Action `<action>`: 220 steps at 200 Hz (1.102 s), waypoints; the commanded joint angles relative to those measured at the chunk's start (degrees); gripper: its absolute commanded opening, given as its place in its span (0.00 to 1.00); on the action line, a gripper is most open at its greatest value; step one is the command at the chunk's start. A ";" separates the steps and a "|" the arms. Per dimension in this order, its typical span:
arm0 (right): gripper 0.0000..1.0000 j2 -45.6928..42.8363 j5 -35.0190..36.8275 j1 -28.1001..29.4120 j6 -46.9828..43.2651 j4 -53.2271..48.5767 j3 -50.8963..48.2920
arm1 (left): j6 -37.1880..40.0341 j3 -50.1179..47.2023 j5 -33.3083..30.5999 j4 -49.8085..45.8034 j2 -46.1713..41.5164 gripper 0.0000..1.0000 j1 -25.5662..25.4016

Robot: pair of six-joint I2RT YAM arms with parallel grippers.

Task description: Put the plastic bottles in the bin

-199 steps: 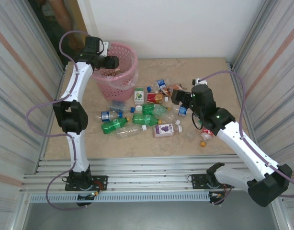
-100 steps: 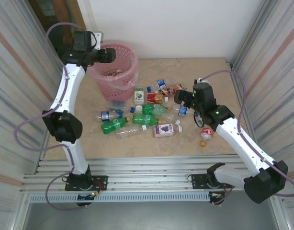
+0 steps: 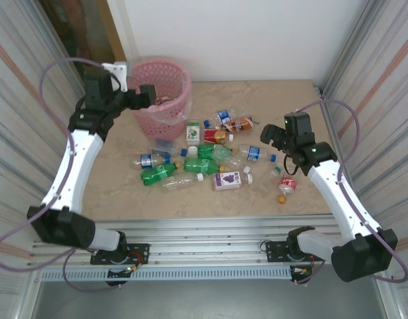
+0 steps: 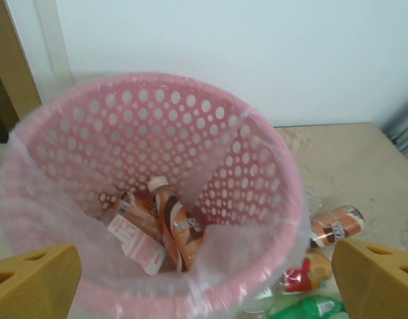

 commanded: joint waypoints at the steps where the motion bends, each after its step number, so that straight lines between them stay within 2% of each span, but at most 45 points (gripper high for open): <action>1: 0.98 -1.58 1.98 -3.05 3.30 -8.91 0.14 | -6.20 -8.25 2.45 7.93 -7.94 0.97 -0.14; 30: 0.99 -4.30 1.23 -7.74 5.19 -12.63 -4.16 | -12.45 -19.73 3.01 12.76 -17.12 0.97 -0.14; 71: 0.99 -5.34 -5.64 -14.87 6.82 -13.92 -10.69 | -19.18 -30.62 1.54 16.70 -25.31 0.98 -0.15; 117: 0.91 -3.46 -11.90 -18.29 8.53 -12.54 -15.86 | -19.74 -32.84 -1.60 16.37 -27.08 0.99 -0.14; 220: 0.79 0.56 -14.88 -19.44 8.23 -7.36 -21.17 | -21.49 -33.84 0.52 18.34 -23.79 0.99 -0.06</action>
